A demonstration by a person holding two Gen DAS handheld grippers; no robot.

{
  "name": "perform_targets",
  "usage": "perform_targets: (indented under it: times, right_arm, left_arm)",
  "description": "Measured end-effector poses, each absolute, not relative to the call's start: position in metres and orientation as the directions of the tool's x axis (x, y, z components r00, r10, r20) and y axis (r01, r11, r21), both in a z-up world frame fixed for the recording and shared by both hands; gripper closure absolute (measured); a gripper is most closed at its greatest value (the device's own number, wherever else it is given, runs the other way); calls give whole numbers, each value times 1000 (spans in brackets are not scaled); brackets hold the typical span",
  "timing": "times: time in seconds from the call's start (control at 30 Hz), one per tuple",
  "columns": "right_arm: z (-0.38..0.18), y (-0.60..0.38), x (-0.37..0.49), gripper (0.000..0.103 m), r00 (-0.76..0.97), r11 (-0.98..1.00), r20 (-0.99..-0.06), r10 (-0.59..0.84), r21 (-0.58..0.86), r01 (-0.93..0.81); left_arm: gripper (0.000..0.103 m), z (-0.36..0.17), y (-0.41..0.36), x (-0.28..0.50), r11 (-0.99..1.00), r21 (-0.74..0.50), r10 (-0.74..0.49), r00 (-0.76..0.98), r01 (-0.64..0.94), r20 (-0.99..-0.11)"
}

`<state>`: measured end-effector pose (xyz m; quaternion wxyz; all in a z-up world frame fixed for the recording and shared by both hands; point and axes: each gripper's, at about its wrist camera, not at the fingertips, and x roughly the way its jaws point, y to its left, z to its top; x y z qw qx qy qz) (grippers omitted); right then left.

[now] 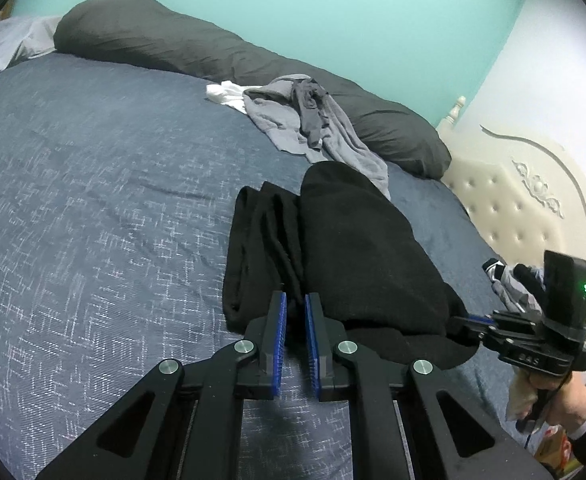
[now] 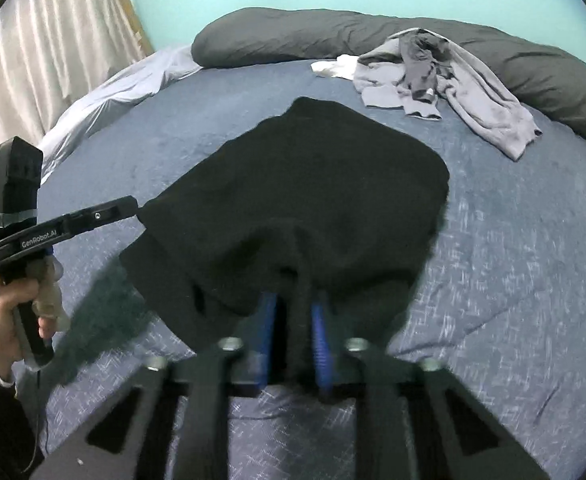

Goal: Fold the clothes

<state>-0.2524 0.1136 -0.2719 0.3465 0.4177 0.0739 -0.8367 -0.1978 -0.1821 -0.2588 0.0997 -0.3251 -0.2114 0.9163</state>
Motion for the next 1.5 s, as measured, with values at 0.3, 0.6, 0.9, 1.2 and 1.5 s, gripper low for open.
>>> perform_targets:
  times: [0.3, 0.6, 0.9, 1.2, 1.5]
  right_arm:
    - [-268, 130, -243, 98, -384, -726, -754, -532, 172, 666]
    - [-256, 138, -252, 95, -409, -757, -719, -563, 248, 605]
    - [-233, 138, -254, 95, -484, -779, -655, -580, 273, 565]
    - [-242, 124, -273, 92, -481, -808, -679, -555, 301, 506]
    - [-270, 122, -280, 85, -408, -825, -754, -515, 306, 476]
  left_arm:
    - [92, -261, -182, -199, -893, -450, 307, -765, -26, -566]
    - [91, -280, -209, -203, -844, -531, 300, -753, 77, -586]
    - [90, -305, -224, -209, -777, -609, 325, -727, 159, -605]
    - [90, -321, -224, -219, -744, -634, 327, -711, 212, -622]
    - [90, -320, -224, -220, -744, -632, 323, -711, 218, -625]
